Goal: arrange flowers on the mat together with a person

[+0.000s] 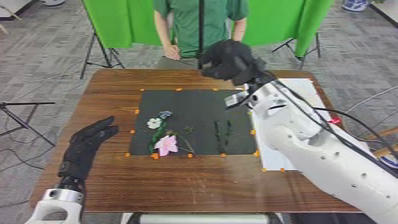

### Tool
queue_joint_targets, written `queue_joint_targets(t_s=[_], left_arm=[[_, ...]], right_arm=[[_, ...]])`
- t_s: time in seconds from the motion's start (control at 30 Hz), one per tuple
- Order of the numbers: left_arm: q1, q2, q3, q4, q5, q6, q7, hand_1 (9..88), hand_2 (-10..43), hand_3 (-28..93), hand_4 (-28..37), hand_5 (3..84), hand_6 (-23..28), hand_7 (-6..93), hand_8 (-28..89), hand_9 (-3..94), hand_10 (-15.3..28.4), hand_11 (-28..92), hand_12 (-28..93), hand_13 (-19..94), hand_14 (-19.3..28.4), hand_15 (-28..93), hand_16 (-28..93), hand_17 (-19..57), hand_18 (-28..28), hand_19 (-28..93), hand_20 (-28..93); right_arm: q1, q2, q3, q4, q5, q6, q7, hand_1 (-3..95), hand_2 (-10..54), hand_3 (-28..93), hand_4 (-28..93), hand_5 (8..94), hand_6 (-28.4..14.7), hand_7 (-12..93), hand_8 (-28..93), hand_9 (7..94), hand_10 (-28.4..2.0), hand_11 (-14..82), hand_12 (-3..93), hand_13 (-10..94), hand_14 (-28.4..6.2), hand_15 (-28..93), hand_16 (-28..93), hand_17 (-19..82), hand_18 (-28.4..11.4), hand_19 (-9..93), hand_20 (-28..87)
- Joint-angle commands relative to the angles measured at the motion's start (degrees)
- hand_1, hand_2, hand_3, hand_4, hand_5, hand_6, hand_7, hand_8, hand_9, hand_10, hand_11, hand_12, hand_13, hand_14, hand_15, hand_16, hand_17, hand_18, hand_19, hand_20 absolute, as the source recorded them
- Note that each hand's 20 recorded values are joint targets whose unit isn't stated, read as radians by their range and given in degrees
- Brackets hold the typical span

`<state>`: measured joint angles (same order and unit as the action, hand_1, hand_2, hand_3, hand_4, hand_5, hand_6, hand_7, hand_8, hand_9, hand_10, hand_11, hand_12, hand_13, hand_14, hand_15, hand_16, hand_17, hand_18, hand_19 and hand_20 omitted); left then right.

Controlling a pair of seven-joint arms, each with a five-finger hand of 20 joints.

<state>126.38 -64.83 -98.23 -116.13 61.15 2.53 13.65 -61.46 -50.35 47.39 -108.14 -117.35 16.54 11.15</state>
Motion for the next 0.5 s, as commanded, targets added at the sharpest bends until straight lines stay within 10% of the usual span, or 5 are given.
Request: queue_joint_targets(t_s=[0.03, 0.23, 0.37, 0.43, 0.5], left_arm=[[1.28, -0.72, -0.48, -0.51, -0.24, 0.16, 0.31, 33.0, -9.5, 67, -20.5, 46.8, 3.9, 10.2, -6, 46.7, 13.1, 18, 14, 37, 16.2, 11, 4, 5.7, 11.3, 1, 17], [1.55, -0.45, 0.74, -0.81, -2.82, 4.3, 3.26, 29.2, -8.3, 69, -20.8, 47.6, 3.9, 10.2, -6, 47.7, 13.4, 18, 14, 38, 16.3, 11, 4, 6.6, 10.5, 2, 17], [1.4, -0.24, 2.14, -1.45, -7.41, 9.47, 5.93, 23.3, 12.0, 69, -28.1, 49.7, 4.0, 10.7, -6, 50.1, 14.5, 18, 14, 40, 16.8, 12, 2, 8.0, 9.8, 2, 17], [1.45, 0.11, 3.08, -2.04, -9.18, 13.98, 6.32, 24.0, 23.5, 61, -28.3, 51.2, 3.8, 11.4, -7, 52.3, 14.9, 19, 13, 42, 17.1, 14, 2, 8.8, 9.5, 2, 18], [1.81, 0.04, 2.97, -2.13, -10.12, 15.05, 6.78, 26.8, 28.5, 56, -28.3, 51.8, 3.8, 11.7, -7, 53.3, 15.2, 19, 13, 43, 17.2, 15, 1, 9.4, 9.5, 3, 18]], right_arm=[[-32.68, 1.7, 33.74, -9.34, 35.12, 7.26, -21.32, 37.6, -9.5, 68, -20, 67.9, 1.8, 22, -8, 78.1, -11.9, 22.8, 22.8, 79, -5.7, 45, 30, 40, -17.0, 79, 42], [-52.81, -7.51, 47.28, -11.58, 65.64, -0.26, -33.57, 19.5, 0.9, 69, -17, 64.6, -0.3, 19, -10, 68.3, -15.8, 13.5, 19.3, 61, -14.0, 24, 26, 31, -16.3, 50, 38], [-61.05, -16.05, 49.85, -12.08, 64.14, -1.21, -35.49, 9.7, 3.6, 74, -18, 47.0, -1.0, 11, -9, 45.8, -15.3, 5.1, 13.9, 34, -13.0, 9, 18, 19, -14.8, 10, 31], [-63.25, -19.85, 49.67, -12.4, 65.06, -0.5, -36.2, 8.0, 3.8, 75, -19, 41.5, -1.0, 9, -9, 40.3, -14.8, 3.7, 12.3, 29, -11.8, 7, 15, 17, -14.0, 5, 28], [-63.82, -21.13, 48.08, -12.43, 67.47, 1.65, -37.09, 7.1, 3.8, 75, -19, 39.6, -1.0, 9, -9, 38.3, -14.4, 3.2, 11.2, 27, -11.2, 6, 13, 16, -13.6, 3, 27]])
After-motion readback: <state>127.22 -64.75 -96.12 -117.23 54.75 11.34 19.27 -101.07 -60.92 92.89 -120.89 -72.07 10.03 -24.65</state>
